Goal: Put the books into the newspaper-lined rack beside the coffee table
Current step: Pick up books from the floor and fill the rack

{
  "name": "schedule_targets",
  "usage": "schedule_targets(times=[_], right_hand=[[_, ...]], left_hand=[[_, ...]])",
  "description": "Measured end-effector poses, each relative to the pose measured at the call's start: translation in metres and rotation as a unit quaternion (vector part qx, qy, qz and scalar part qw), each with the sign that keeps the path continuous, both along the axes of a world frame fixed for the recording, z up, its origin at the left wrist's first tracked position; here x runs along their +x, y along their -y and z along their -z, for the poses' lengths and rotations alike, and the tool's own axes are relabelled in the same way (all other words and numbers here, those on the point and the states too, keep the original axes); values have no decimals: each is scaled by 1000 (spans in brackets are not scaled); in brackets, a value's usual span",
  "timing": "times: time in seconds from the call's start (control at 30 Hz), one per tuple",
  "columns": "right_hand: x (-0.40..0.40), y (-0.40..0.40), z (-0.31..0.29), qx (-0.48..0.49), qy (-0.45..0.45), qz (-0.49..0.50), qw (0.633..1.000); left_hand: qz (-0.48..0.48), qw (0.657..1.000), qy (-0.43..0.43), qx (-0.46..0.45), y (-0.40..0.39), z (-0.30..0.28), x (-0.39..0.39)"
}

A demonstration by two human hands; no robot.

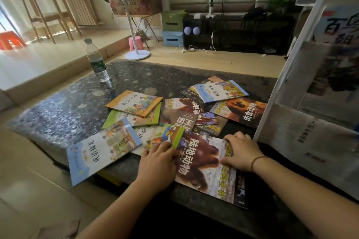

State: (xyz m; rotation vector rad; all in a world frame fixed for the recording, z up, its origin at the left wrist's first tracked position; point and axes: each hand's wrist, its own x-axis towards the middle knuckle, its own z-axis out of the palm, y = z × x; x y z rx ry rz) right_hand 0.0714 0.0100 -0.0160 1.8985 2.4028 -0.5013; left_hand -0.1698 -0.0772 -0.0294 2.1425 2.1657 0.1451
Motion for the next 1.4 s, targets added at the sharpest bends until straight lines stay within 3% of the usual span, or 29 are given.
schedule_targets(times=[0.2, 0.33, 0.47, 0.6, 0.77, 0.93, 1.1, 1.23, 1.4], right_hand=[[42, 16, -20, -120, -146, -21, 982], [88, 48, -51, -138, -211, -6, 968], [135, 81, -83, -123, -272, 43, 953], [172, 107, -94, 12, -373, 179, 910], [186, 136, -84, -9, -388, 155, 908], [204, 136, -83, 72, -282, 203, 935], [214, 127, -153, 279, -120, 185, 935], [237, 109, -236, 435, 5, 103, 894], [280, 81, -316, 504, 154, 88, 845]], left_hand=[[42, 998, 36, 16, -7, -15, 20], [174, 982, 75, 14, -15, -35, 54], [290, 950, 105, -56, -23, -61, 85], [254, 918, 302, -34, -27, -59, 106], [184, 883, 431, -15, -32, -47, 119], [195, 870, 451, -41, -27, -49, 138], [193, 840, 507, 1, -34, -75, 189], [186, 804, 562, 61, -50, -118, 248], [175, 784, 587, 98, -78, -161, 316]])
